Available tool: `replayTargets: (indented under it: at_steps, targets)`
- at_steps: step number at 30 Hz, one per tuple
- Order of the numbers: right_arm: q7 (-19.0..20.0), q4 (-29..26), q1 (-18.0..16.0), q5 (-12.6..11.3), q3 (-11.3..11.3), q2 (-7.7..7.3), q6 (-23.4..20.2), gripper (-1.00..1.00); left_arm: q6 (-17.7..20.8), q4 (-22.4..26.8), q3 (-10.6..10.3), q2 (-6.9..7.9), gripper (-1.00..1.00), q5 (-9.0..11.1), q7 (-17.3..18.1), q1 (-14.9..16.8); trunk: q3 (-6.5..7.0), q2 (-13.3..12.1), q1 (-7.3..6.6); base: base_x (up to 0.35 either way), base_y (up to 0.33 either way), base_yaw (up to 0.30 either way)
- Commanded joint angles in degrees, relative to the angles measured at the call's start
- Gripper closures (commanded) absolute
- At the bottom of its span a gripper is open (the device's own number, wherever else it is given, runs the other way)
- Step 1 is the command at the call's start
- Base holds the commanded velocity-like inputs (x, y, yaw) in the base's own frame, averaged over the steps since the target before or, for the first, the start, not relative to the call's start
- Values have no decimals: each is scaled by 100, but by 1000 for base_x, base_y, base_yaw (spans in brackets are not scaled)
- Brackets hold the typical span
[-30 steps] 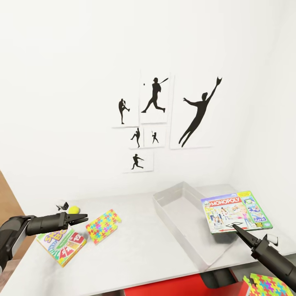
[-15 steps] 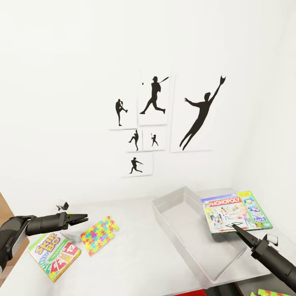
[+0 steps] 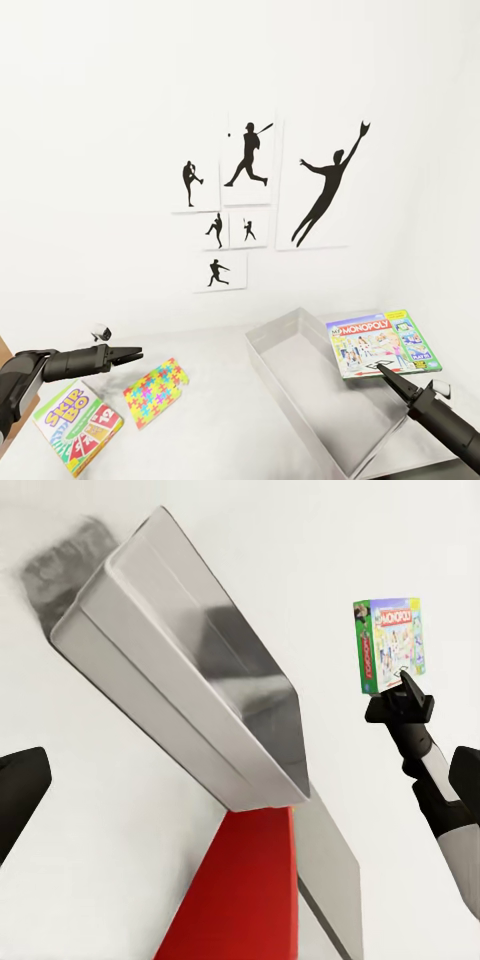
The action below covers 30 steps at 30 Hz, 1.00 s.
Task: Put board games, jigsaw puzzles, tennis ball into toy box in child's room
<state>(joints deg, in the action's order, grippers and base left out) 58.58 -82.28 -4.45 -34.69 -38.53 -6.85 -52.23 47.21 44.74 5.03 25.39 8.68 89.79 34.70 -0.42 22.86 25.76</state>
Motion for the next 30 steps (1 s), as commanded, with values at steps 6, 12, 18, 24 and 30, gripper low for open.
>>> replayTargets:
  at_steps: [6, 12, 18, 24, 30]
  targets:
    - [15, 1, -3, -3, -5, -1, -24, 100, 61, 0, -2, 1, -100, 2, 21, 2, -4, 6, 3, 4, 0, 0]
    - [14, 1, -3, -3, -5, -1, -22, 100, 61, 0, -2, 1, -100, 2, 21, 2, -4, 6, 3, 0, 0, 0]
    - [18, 1, -3, -4, -5, 0, -23, 100, 58, 0, -2, 1, -100, 2, 21, 2, -4, 6, 3, 0, 0, 0]
    - [101, -6, 95, -29, -69, 100, 49, 100, 46, -59, 39, -40, -100, 27, 21, -13, -4, 6, 3, 0, 0, 0]
    - [272, -127, 289, -29, -87, 293, 63, 100, 30, -179, 54, -127, -100, -1, 21, 28, -4, 6, 3, 0, 0, 0]
